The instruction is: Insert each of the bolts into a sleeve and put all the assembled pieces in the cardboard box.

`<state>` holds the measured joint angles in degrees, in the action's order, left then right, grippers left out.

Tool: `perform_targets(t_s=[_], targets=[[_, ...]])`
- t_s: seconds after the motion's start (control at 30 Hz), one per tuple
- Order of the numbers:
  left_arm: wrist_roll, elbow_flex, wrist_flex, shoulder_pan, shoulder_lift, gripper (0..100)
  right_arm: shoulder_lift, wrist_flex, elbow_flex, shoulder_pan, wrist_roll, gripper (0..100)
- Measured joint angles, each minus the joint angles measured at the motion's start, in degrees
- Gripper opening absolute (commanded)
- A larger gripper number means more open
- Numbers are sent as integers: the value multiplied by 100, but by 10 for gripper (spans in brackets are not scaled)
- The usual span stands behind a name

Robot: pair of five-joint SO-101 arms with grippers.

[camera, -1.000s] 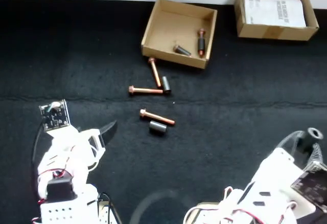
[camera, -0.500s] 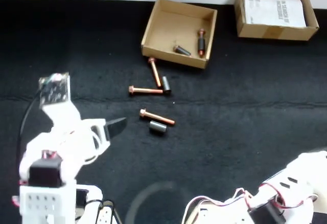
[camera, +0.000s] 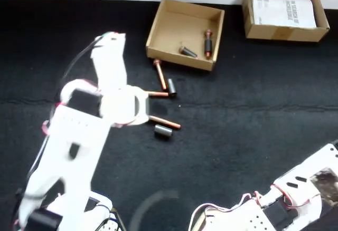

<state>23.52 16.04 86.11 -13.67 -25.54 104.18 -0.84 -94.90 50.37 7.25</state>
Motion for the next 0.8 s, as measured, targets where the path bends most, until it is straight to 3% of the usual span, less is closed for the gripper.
perform_targets(t_s=[0.17,0.5,0.8], targets=[[273,-818,-299,0,1240,372,0,-756,0,-299,325,7],[308,-2822,-492,-18,3824,369,0,-782,-9,-800,360,7],[308,-5292,-501,141,6277,368,0,-782,-9,-826,369,7]])
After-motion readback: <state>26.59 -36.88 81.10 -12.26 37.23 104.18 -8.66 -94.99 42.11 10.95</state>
